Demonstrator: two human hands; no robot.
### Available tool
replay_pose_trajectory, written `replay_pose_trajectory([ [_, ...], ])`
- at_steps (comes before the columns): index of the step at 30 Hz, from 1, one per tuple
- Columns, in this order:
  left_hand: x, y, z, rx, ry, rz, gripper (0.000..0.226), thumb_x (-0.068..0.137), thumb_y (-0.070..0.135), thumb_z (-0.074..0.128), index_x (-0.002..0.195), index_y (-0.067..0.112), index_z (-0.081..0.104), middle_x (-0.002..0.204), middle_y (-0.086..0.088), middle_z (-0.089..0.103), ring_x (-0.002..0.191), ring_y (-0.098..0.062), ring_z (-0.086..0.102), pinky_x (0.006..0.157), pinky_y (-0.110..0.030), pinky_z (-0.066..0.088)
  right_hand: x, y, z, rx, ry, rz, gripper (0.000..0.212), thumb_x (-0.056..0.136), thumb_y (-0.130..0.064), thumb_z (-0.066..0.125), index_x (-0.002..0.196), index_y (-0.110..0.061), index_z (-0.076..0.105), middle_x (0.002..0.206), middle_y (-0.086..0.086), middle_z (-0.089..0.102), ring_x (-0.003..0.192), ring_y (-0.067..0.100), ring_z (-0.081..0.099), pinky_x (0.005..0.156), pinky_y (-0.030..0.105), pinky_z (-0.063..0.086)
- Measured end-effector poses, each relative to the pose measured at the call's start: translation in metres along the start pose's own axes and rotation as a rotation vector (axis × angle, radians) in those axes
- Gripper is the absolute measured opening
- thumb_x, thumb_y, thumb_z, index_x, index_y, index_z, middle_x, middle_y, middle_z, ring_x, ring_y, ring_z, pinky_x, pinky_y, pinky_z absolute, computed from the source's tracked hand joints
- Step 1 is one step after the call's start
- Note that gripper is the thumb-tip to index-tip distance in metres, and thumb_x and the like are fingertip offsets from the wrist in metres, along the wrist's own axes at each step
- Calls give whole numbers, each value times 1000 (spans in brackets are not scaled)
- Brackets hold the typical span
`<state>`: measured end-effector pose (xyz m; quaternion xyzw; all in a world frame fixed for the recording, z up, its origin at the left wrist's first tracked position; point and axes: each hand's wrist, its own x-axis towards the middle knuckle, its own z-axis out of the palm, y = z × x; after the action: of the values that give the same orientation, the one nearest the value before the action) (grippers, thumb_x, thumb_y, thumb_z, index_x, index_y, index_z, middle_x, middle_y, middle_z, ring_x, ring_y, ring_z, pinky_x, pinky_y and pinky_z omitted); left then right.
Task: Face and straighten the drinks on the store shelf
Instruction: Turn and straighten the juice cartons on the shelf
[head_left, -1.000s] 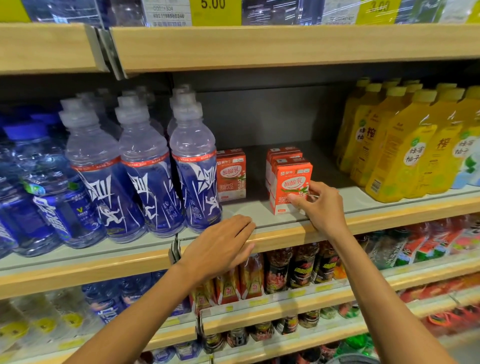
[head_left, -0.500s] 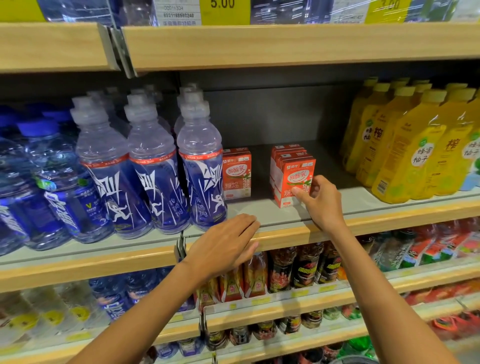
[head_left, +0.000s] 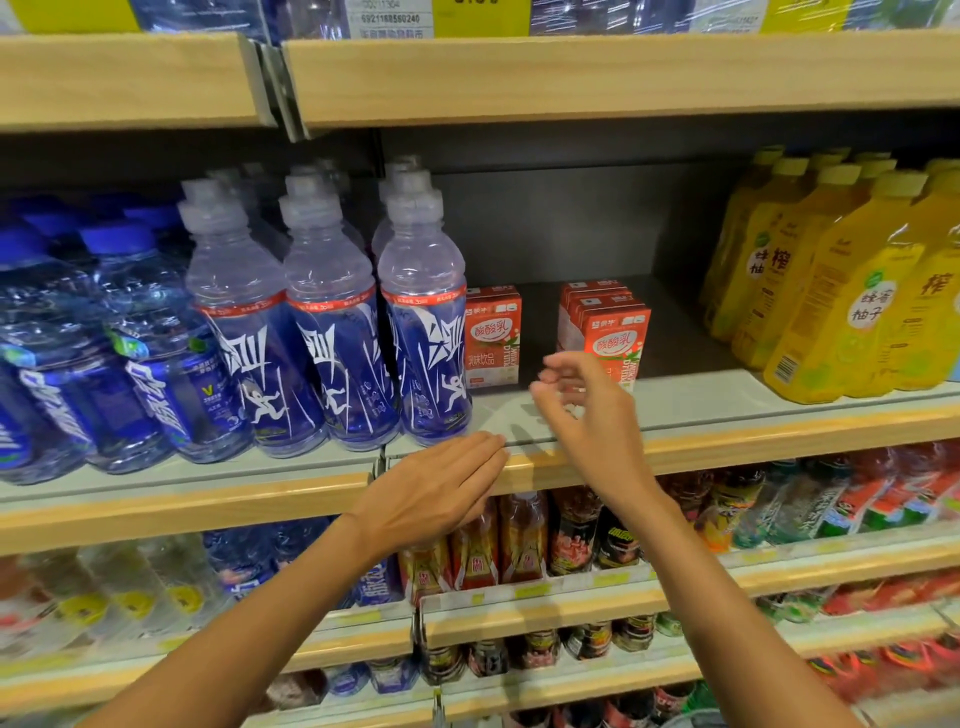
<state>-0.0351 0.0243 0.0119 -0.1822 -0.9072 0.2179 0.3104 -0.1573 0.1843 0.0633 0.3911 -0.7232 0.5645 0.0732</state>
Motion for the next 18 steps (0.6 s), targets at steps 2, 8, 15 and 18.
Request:
replay_pose_trajectory([
  [2, 0, 1, -1, 10, 6, 14, 38, 96, 21, 51, 124, -3, 59, 124, -19, 62, 114, -28, 61, 97, -38, 50, 13, -1, 19, -17, -64, 59, 42, 91, -27, 63, 128, -16, 46, 117, -10, 51, 104, -1, 51, 81, 12, 44],
  [8, 2, 1, -4, 1, 51, 26, 38, 96, 23, 48, 122, -2, 61, 122, -18, 64, 112, -27, 62, 96, -36, 51, 63, 8, 51, 118, -134, 272, 27, 90, -21, 64, 113, -19, 49, 103, -4, 63, 97, 14, 63, 68, 13, 50],
  [15, 1, -1, -2, 0, 54, 24, 40, 96, 23, 51, 126, -2, 57, 125, -18, 62, 115, -27, 60, 98, -37, 50, 82, 26, 64, 184, -182, 450, 44, 90, -6, 60, 131, -13, 45, 126, 12, 57, 116, 28, 56, 87, 34, 47],
  [18, 0, 0, 0, 3, 66, 18, 38, 97, 23, 48, 124, -1, 58, 124, -17, 63, 115, -26, 60, 101, -35, 47, 78, 22, 61, 171, -148, 394, 46, 91, 0, 54, 133, -14, 42, 129, 12, 55, 119, 28, 55, 88, 36, 49],
])
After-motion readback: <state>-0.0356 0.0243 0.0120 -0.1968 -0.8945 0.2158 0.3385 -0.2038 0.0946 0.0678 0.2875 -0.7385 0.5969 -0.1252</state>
